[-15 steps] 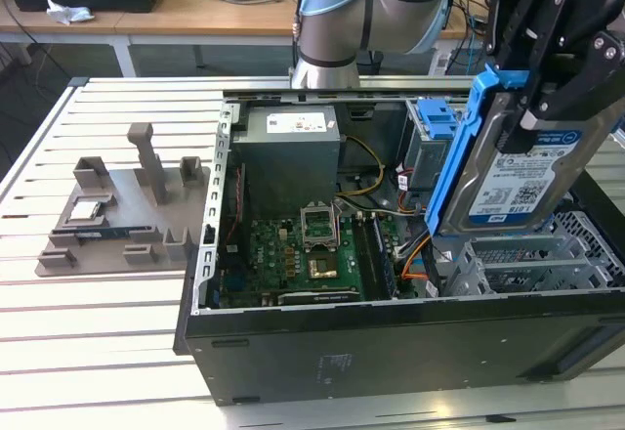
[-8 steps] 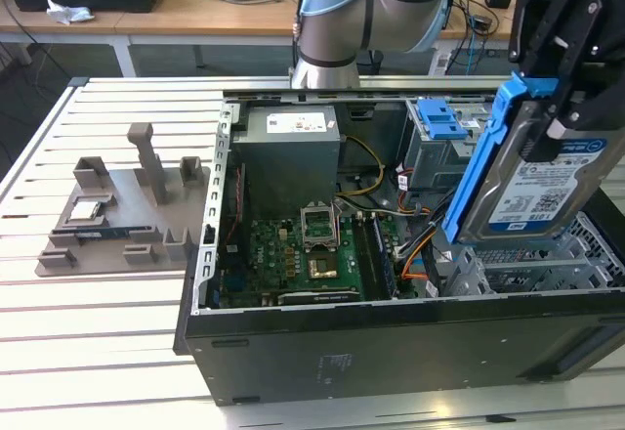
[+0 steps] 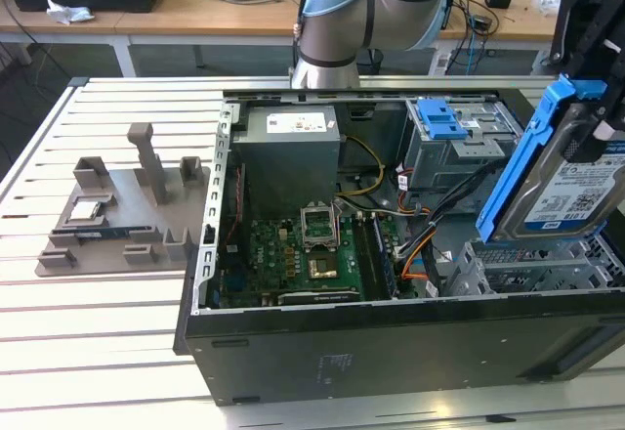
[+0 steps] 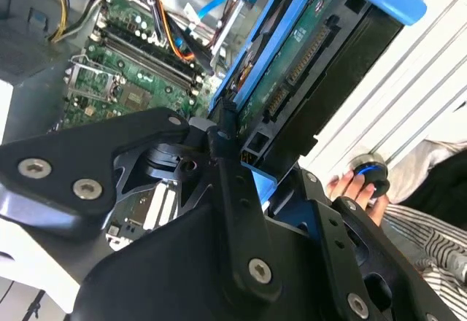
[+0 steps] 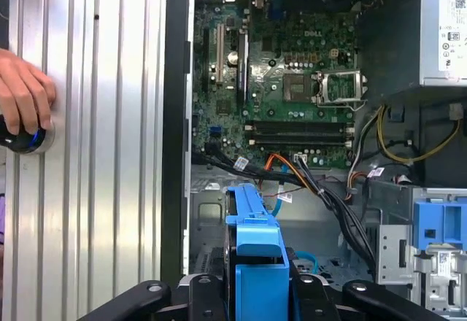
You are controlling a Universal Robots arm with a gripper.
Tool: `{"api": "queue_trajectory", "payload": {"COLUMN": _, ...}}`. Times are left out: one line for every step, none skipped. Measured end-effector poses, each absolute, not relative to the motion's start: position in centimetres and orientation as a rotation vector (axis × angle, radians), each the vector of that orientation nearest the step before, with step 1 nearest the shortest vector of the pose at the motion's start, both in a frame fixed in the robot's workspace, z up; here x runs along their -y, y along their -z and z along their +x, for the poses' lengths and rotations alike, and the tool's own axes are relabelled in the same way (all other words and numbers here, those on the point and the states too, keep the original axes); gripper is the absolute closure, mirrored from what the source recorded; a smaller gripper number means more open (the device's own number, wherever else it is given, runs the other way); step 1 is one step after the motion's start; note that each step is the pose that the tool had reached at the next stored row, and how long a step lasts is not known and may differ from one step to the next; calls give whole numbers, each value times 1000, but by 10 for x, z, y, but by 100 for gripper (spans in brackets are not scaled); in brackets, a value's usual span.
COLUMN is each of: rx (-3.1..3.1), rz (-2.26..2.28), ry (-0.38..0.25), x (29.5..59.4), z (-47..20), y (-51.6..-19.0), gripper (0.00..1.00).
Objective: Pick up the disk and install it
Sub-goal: 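Pick up the disk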
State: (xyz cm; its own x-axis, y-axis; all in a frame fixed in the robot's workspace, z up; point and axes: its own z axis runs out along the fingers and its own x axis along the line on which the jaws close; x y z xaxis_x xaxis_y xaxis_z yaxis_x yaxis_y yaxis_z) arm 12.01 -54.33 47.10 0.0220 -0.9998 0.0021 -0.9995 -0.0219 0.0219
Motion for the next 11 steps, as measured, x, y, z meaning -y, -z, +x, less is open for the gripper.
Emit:
{"api": "queue_trajectory", "payload": {"rx": 2188, "rz": 2236, "ry": 28, "x": 544, "z": 121, "y": -471, "gripper": 63}}
{"api": "queue_trajectory", "payload": {"rx": 2192, "rz": 2235, "ry": 31, "x": 545, "z": 122, "y": -471, "gripper": 63}}
{"api": "queue_trajectory", "payload": {"rx": 2203, "rz": 2225, "ry": 32, "x": 545, "z": 122, "y": -470, "gripper": 63}}
{"api": "queue_trajectory", "payload": {"rx": 2212, "rz": 2215, "ry": 31, "x": 545, "z": 122, "y": -470, "gripper": 63}}
{"api": "queue_trajectory", "payload": {"rx": 2225, "rz": 2202, "ry": 31, "x": 545, "z": 122, "y": -470, "gripper": 63}}
{"api": "queue_trajectory", "payload": {"rx": 2237, "rz": 2190, "ry": 30, "x": 545, "z": 122, "y": -470, "gripper": 63}}
{"api": "queue_trajectory", "payload": {"rx": 2246, "rz": 2179, "ry": 29, "x": 545, "z": 123, "y": -470, "gripper": 63}}
{"api": "queue_trajectory", "payload": {"rx": 2247, "rz": 2177, "ry": 28, "x": 545, "z": 124, "y": -469, "gripper": 63}}
{"api": "queue_trajectory", "payload": {"rx": 2248, "rz": 2176, "ry": 29, "x": 545, "z": 125, "y": -468, "gripper": 63}}
{"api": "queue_trajectory", "payload": {"rx": 2248, "rz": 2176, "ry": 28, "x": 545, "z": 125, "y": -467, "gripper": 63}}
{"api": "queue_trajectory", "payload": {"rx": 2248, "rz": 2176, "ry": 28, "x": 545, "z": 125, "y": -467, "gripper": 63}}
